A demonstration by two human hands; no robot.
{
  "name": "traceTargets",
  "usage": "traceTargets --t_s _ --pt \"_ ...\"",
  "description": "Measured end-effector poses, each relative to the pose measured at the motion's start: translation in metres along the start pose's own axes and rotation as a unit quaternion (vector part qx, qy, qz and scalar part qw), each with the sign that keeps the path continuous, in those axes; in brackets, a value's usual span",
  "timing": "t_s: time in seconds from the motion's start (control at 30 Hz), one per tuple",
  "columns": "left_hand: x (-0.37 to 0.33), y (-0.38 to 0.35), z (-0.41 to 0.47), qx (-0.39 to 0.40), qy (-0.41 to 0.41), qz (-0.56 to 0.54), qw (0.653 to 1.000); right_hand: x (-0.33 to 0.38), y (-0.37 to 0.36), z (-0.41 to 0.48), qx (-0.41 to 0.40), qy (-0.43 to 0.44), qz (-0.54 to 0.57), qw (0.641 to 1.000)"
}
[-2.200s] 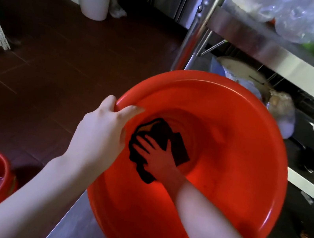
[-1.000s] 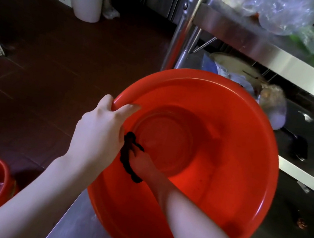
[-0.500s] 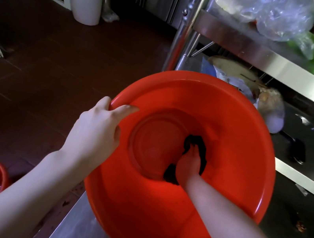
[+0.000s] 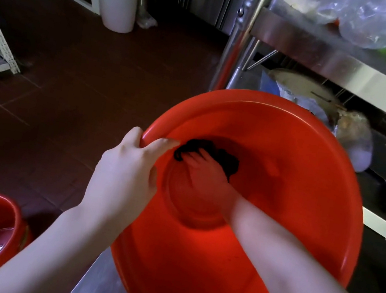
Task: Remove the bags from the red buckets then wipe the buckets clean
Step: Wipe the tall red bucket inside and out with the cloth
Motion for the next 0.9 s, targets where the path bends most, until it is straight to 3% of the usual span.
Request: traceTargets --t_s 0.13,0.2,0.27,0.33,0.43,0.63,0.7,0.8,0.9 --pt "0.002 0.001 0.000 0.004 0.005 0.004 1.000 0.043 -0.022 -0.011 0.044 0.116 -0.006 0.992" --pt "0.003 0.002 0.001 0.005 0.007 0.007 1.000 0.045 -0.024 -0.016 0.056 0.133 -0.011 0.989" --pt "0.004 0.002 0.001 0.008 0.012 0.009 1.000 0.029 -0.011 -0.011 0.015 0.090 -0.005 0.996" --pt "0.004 0.002 0.000 0.009 0.021 0.010 1.000 -0.004 0.004 -0.011 -0.026 -0.020 0.025 0.999" --pt "0.007 0.002 -0.001 0.008 0.032 0.015 0.999 -0.059 -0.005 -0.038 0.046 -0.169 0.075 0.982" --pt "0.004 0.001 0.000 0.006 0.038 0.007 0.999 -0.068 -0.048 -0.105 0.094 -0.244 0.086 0.961" --pt "0.003 0.001 0.000 0.005 0.037 0.006 0.999 -0.063 -0.055 -0.112 0.131 -0.218 0.061 0.965" --pt "0.006 0.000 0.001 0.008 0.041 0.005 0.999 -0.031 -0.063 -0.112 0.186 -0.062 0.013 0.981" --pt "0.009 0.000 0.003 0.014 0.038 0.007 0.999 0.030 -0.083 -0.101 0.215 0.089 -0.015 0.972"
Point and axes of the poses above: each hand's wrist, its own z-axis towards the middle knuckle, its own y-axis out of the back of the hand, x = y × z, the point moved 7 cm from there along z, towards the middle knuckle, and after that the axes turned 3 degrees about z, right-handed, at the moved point
